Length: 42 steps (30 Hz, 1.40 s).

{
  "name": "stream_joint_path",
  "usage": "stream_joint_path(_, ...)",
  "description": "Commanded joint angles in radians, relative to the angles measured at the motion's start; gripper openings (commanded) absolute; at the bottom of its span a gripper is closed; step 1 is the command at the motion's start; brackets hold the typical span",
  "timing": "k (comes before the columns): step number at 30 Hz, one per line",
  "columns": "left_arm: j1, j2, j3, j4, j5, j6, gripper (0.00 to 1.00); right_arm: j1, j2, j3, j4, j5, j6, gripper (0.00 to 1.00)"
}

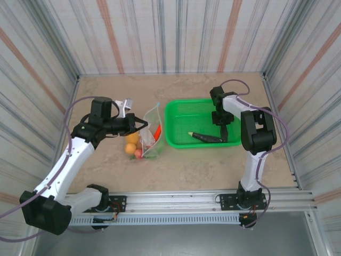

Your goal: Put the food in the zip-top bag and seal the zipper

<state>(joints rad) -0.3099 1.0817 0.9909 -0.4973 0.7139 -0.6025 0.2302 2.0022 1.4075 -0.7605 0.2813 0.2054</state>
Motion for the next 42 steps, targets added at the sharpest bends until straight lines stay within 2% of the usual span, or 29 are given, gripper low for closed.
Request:
stream_joint_path(1,-0.007,-0.011,0.023,-0.003,0.008,0.009,0.00,0.000,0.005,0.007,0.019,-0.012,0.014,0.16)
stream_joint_path(8,-0.006,-0.015,0.043,-0.023,-0.002,0.016,0.00,0.006,-0.143,0.005,0.056,0.007,0.026,0.15)
stream_joint_path(12,-0.006,-0.014,0.069,-0.047,-0.010,0.033,0.00,0.021,-0.303,-0.045,0.157,-0.046,0.044,0.15)
stream_joint_path(19,-0.006,-0.005,0.087,-0.052,0.005,0.021,0.00,0.087,-0.633,-0.239,0.461,-0.235,0.055,0.16)
stream_joint_path(22,-0.006,0.007,0.097,-0.053,0.027,0.005,0.00,0.108,-0.763,-0.348,0.644,-0.380,0.062,0.16)
stream_joint_path(27,-0.006,0.015,0.100,-0.037,0.047,-0.044,0.00,0.179,-0.930,-0.488,0.941,-0.505,0.068,0.19)
stream_joint_path(30,-0.006,0.017,0.109,-0.041,0.050,-0.061,0.00,0.226,-0.943,-0.480,1.045,-0.588,0.093,0.20)
stream_joint_path(33,-0.006,0.024,0.118,-0.048,0.048,-0.078,0.00,0.310,-0.926,-0.450,1.145,-0.616,0.096,0.20)
stream_joint_path(37,-0.006,0.049,0.138,-0.051,0.056,-0.119,0.00,0.429,-0.869,-0.448,1.353,-0.600,0.078,0.20)
stream_joint_path(42,-0.006,0.089,0.207,-0.085,0.072,-0.146,0.00,0.541,-0.750,-0.417,1.530,-0.562,0.088,0.19)
